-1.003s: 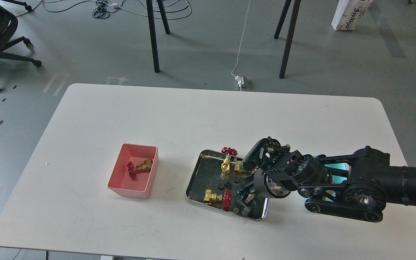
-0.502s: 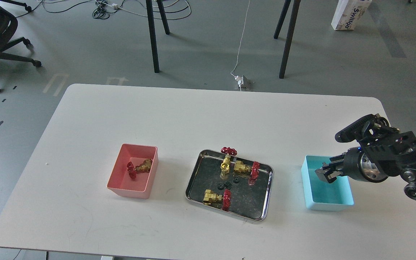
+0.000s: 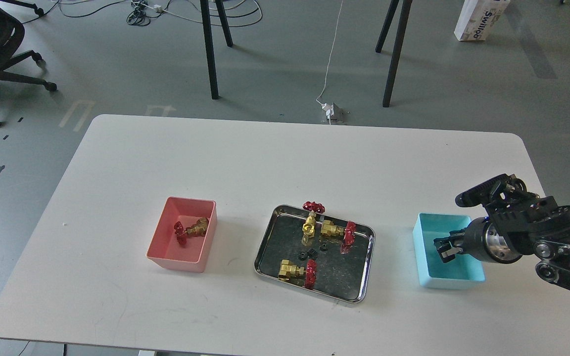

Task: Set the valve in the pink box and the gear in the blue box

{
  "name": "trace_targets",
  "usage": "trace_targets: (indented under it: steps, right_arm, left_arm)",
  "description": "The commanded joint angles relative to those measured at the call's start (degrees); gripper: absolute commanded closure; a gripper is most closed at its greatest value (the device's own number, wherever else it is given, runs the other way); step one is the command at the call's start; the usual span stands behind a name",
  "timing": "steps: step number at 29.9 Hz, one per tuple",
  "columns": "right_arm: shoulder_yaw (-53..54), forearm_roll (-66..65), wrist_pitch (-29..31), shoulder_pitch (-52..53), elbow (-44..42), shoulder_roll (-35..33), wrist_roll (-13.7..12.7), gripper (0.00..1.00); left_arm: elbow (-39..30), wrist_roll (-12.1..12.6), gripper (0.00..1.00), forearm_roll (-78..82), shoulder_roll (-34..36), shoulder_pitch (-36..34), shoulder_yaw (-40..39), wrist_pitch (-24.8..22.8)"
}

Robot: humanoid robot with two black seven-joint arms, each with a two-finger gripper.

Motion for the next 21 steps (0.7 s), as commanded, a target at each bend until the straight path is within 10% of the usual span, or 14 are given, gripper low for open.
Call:
trace_targets:
  steps: [1, 15, 21]
  right_arm:
    - [1.20, 0.32, 0.00, -0.24, 0.08, -0.22, -0.13, 0.27]
    - [35.90, 43.36, 0.00, 6.70, -15.62, -1.65, -0.66, 0.16]
    - [44.17, 49.89, -19.96, 10.91, -35.66, 10.73, -0.57, 0.05]
  left_arm:
    - [-0.09, 0.09, 0.05, 0.05, -0.02, 0.15, 0.03, -0.10]
    - [-0.09, 1.23, 0.05, 0.58, -5.55, 0.59, 4.59, 0.52]
    - [-0.09, 1.41, 0.05, 0.67, -9.24, 3.04, 7.84, 0.43]
